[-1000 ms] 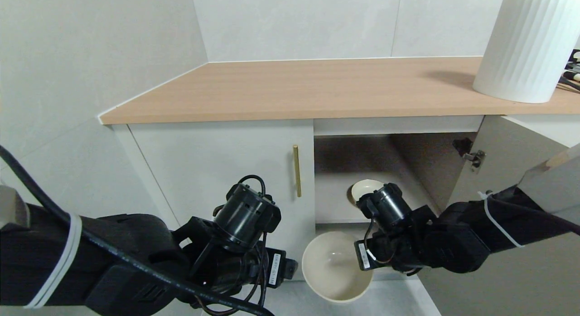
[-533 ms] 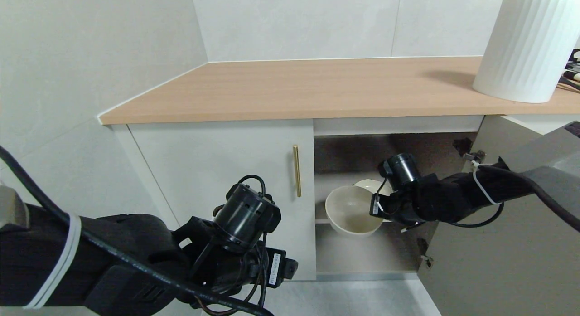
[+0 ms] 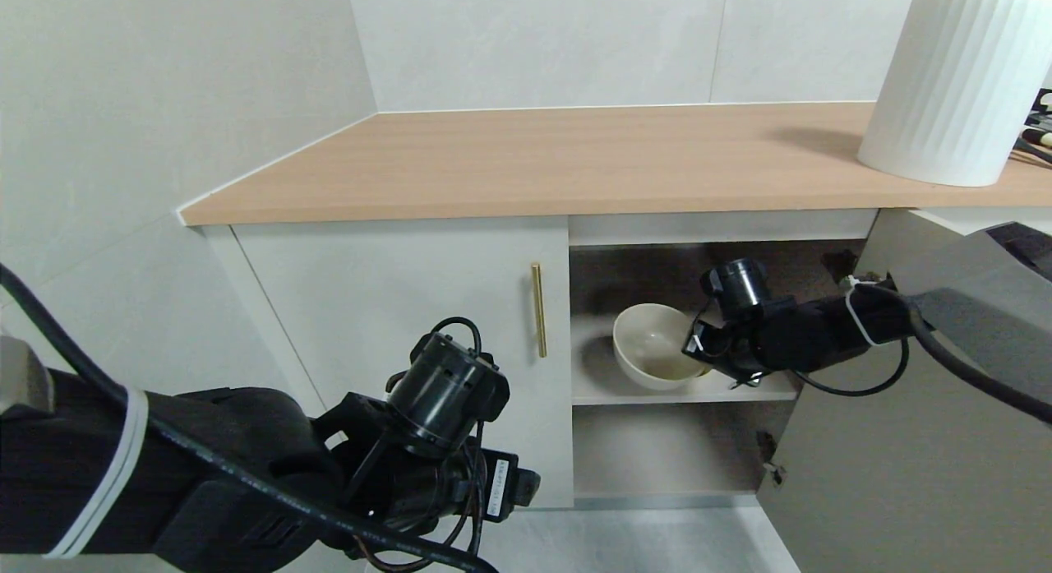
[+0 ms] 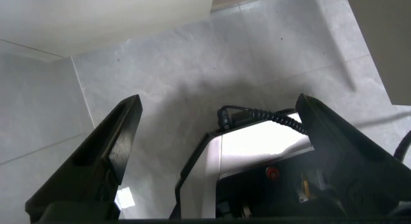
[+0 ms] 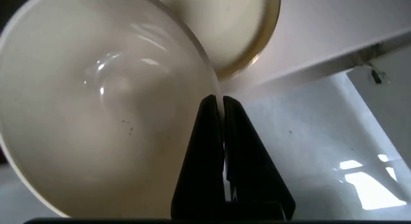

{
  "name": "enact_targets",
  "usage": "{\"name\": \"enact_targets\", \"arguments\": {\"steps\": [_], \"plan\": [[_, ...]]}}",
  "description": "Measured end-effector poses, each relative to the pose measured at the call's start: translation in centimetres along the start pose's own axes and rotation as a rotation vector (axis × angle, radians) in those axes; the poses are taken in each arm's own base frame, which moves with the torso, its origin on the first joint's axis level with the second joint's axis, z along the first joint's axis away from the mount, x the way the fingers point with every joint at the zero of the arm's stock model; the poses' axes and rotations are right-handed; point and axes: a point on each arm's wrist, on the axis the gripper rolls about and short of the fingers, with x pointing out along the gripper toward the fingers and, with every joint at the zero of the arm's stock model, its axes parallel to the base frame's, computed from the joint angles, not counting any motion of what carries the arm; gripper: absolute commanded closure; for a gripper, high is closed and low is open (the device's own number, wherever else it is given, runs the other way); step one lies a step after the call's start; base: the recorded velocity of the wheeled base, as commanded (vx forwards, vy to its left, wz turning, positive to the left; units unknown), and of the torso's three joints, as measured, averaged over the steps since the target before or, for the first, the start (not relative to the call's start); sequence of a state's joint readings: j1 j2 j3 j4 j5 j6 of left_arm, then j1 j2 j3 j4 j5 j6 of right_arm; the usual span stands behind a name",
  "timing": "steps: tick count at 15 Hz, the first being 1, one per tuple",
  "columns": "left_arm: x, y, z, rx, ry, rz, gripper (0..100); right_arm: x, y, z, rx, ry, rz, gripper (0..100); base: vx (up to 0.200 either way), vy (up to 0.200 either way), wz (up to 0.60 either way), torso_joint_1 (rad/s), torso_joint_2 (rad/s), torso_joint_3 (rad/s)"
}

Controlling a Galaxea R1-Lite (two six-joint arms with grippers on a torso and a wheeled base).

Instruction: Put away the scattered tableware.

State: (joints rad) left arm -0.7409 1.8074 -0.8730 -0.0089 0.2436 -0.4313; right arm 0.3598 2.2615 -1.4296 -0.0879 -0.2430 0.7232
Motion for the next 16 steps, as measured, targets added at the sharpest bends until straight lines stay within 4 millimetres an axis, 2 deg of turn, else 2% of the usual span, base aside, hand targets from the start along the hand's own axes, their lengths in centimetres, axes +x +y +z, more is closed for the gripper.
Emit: {"name": "enact_targets", "arguments": {"steps": [6,16], "plan": [[0.0,0.0,0.0,-0.001,0.001,0.000,0,3.1,-1.0,1.9,0.047,-0.089,-0.076,100,0.000,0.000,0.00,0.000,0.00,0.000],[0.2,0.0,-0.1,0.000,0.005,0.002,0,6.3,-1.9,2.2,0.064,-0.104,-0.110,100,0.000,0.000,0.00,0.000,0.00,0.000]]}}
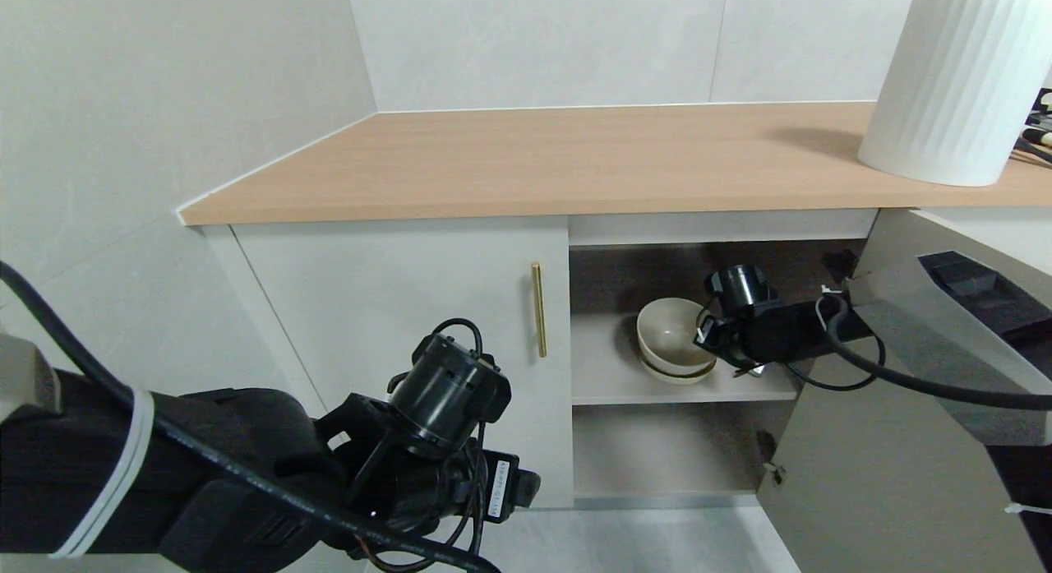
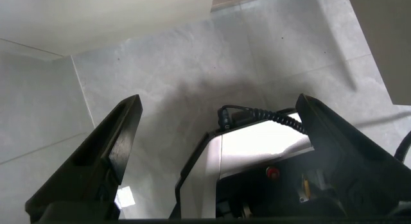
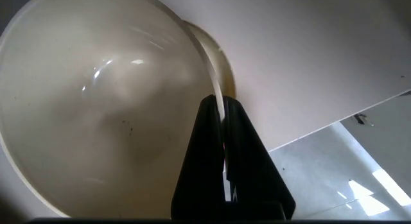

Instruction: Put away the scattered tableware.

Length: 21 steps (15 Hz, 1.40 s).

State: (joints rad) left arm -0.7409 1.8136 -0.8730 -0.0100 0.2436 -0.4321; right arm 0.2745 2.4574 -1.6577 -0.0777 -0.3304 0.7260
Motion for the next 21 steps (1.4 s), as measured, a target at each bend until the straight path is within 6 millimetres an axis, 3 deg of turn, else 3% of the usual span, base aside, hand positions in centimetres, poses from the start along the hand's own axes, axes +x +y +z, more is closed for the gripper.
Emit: {"name": "enact_targets", "arguments": {"steps": [6,7,16,21], "plan": [[0.1,0.0,0.0,0.000,0.002,0.001,0,0.7,-0.1,-0.2,0.000,-0.012,-0.018,100,0.000,0.000,0.00,0.000,0.00,0.000],[0.1,0.0,0.0,0.001,0.003,0.001,0,0.7,-0.1,-0.2,0.000,-0.014,-0.020,0,0.000,0.000,0.00,0.000,0.00,0.000],[0.1,0.0,0.0,0.000,0.002,0.001,0,0.4,0.1,-0.4,-0.002,-0.011,-0.016,0,0.000,0.000,0.00,0.000,0.00,0.000],[-1.2,0.8,1.0,-0.027,-0.071,0.047,0,-3.1,-0.3,-0.6,-0.035,0.046,-0.019,0,0.000,0.000,0.00,0.000,0.00,0.000]]}}
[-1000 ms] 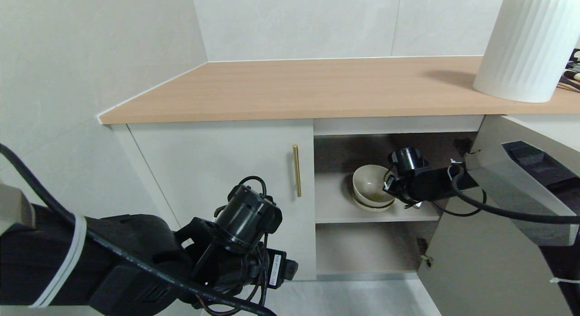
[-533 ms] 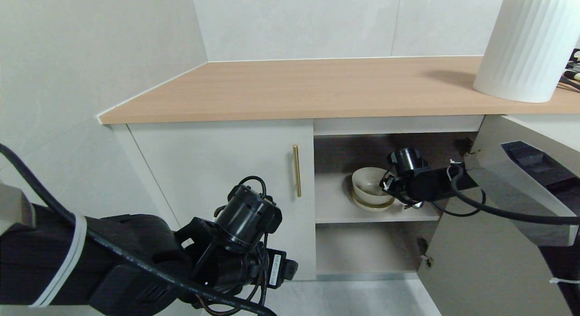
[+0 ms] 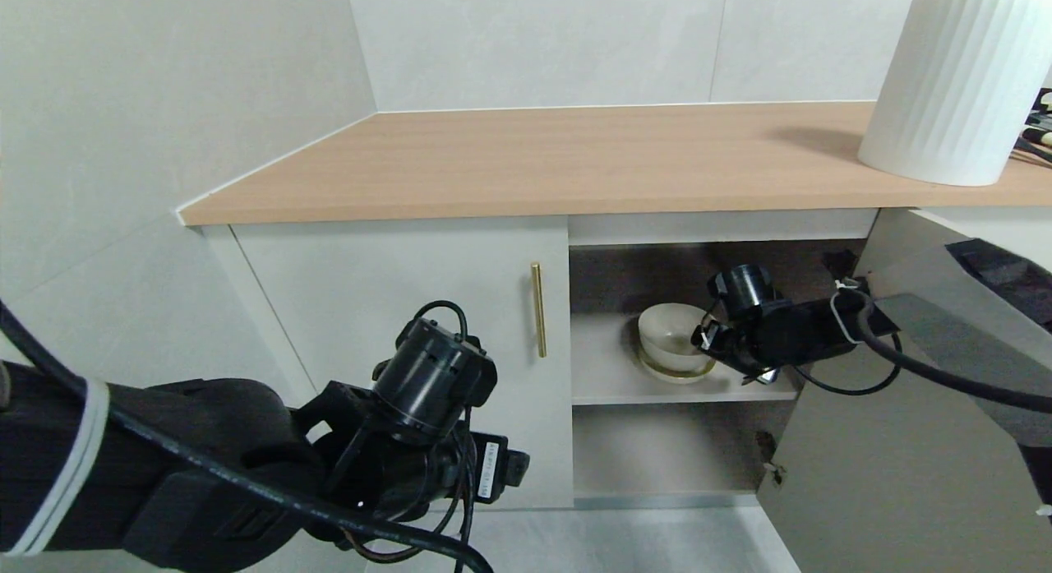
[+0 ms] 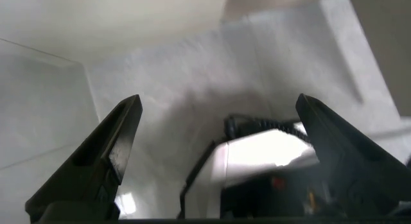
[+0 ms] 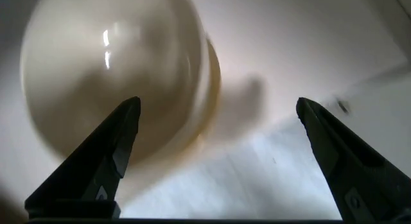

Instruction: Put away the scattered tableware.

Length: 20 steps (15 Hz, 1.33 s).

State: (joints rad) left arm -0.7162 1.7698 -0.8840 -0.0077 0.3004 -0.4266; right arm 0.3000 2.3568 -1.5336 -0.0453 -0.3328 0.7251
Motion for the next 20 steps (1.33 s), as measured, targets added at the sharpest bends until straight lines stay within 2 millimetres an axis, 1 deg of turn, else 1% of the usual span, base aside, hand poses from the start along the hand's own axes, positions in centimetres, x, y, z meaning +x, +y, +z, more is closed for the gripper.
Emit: {"name": "enact_targets", "arguments": {"steps": [2,5,6,8,10,12,13,15,16,18,20], "plan": [[-1.6,1.0,0.8,-0.002,-0.041,0.002,0,-2.5,-0.3,-0.3,-0.026,0.057,0.010,0,0.000,0.000,0.00,0.000,0.00,0.000],[-5.3,2.6,0.8,0.022,-0.102,-0.011,0,-8.0,-2.4,-1.4,-0.110,0.192,0.047,0,0.000,0.000,0.00,0.000,0.00,0.000],[-6.6,3.1,0.6,0.020,-0.122,-0.018,0,-10.2,-3.4,-1.8,-0.153,0.222,0.068,0,0.000,0.000,0.00,0.000,0.00,0.000],[-8.5,4.1,-0.5,0.017,-0.141,-0.028,0,-14.7,-5.0,-2.3,-0.228,0.243,0.134,0,0.000,0.000,0.00,0.000,0.00,0.000],[-9.8,5.2,-2.0,0.015,-0.149,-0.044,0,-19.7,-6.4,-2.9,-0.303,0.224,0.227,0,0.000,0.000,0.00,0.000,0.00,0.000],[-10.8,6.3,-2.8,-0.010,-0.163,-0.053,0,-24.0,-7.8,-3.7,-0.362,0.189,0.318,0,0.000,0.000,0.00,0.000,0.00,0.000],[-11.2,6.7,-3.0,-0.021,-0.174,-0.054,0,-25.8,-8.6,-4.1,-0.385,0.174,0.353,0,0.000,0.000,0.00,0.000,0.00,0.000],[-11.7,7.1,-3.0,-0.035,-0.199,-0.055,0,-28.2,-10.3,-4.7,-0.438,0.171,0.381,0,0.000,0.000,0.00,0.000,0.00,0.000],[-12.0,7.2,-2.9,-0.038,-0.209,-0.057,0,-28.9,-10.8,-4.8,-0.460,0.165,0.390,0,0.000,0.000,0.00,0.000,0.00,0.000],[-12.3,7.2,-2.6,-0.047,-0.240,-0.066,0,-29.5,-11.1,-4.8,-0.463,0.152,0.402,0,0.000,0.000,0.00,0.000,0.00,0.000],[-12.3,7.2,-2.6,-0.050,-0.248,-0.069,0,-29.6,-11.3,-4.8,-0.463,0.148,0.401,0,0.000,0.000,0.00,0.000,0.00,0.000]]}}
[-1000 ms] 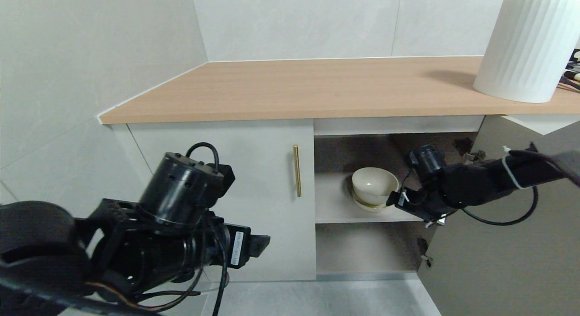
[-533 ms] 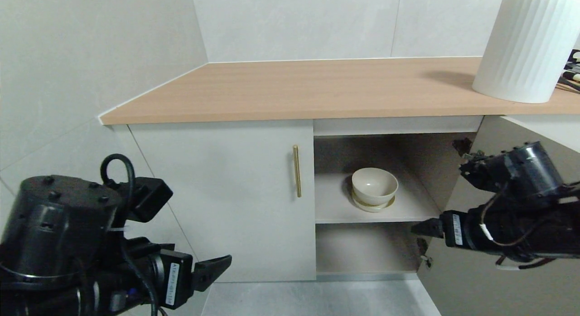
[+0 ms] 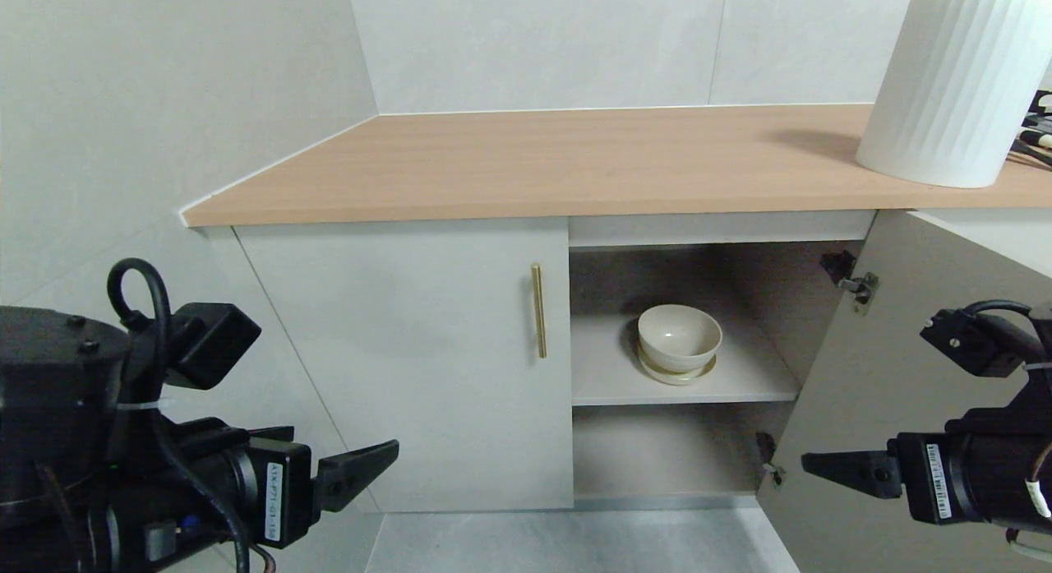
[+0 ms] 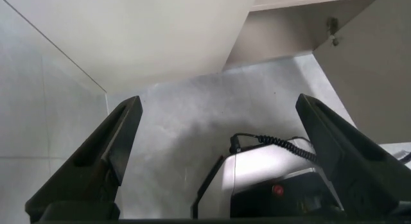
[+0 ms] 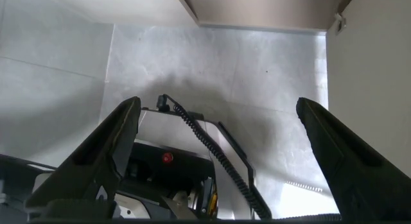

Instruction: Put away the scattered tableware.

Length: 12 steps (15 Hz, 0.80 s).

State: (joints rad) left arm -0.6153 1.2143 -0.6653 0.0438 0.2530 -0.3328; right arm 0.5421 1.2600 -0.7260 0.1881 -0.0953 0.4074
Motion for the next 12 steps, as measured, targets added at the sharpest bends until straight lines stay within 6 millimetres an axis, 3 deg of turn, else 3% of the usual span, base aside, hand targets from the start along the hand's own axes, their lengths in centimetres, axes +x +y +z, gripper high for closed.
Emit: {"name": "enact_targets", "arguments": {"steps": [12], "plan": [[0.04,-0.05,0.04,0.000,-0.002,-0.002,0,0.03,-0.26,-0.72,-0.064,0.014,-0.021,0,-0.200,0.000,0.00,0.002,0.00,0.004]]}}
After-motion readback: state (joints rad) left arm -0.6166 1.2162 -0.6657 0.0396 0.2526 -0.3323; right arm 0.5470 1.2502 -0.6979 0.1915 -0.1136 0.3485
